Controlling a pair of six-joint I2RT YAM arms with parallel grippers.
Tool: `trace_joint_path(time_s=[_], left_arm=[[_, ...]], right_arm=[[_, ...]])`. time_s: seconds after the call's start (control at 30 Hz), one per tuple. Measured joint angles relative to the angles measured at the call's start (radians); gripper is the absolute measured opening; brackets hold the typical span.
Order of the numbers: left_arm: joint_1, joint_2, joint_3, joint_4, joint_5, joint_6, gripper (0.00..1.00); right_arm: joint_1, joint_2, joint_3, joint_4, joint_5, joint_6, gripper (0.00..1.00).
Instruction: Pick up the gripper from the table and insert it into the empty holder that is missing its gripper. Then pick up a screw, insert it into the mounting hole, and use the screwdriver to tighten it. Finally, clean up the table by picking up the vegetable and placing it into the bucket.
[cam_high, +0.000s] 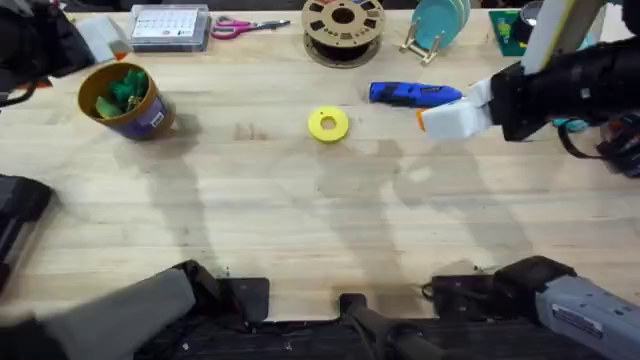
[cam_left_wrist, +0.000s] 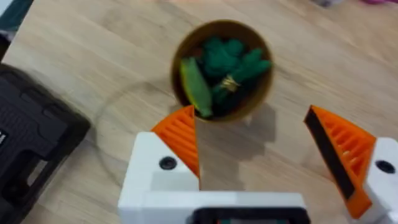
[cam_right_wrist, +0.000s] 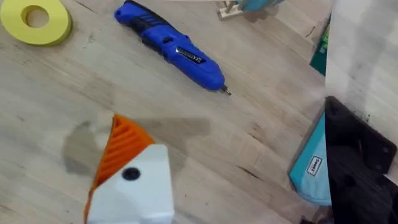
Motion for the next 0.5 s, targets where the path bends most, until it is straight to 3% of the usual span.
trace_joint_path(time_s=[0.1,0.23,0.5], left_arm=[[-0.075,-0.098,0.000,-0.064,0.016,0.011,0.985],[-0.232,-0.165,0.000,-0.154,0.036,0.011,0.985],[-0.533,-0.129,0.000,-0.229,0.043,-0.010,0.985]], right_arm=[[0.000,0.000,0.000,0.000,0.000,0.000,0.998],[0.000,0.000,0.000,0.000,0.000,0.000,0.998],[0.000,0.000,0.000,0.000,0.000,0.000,0.998]])
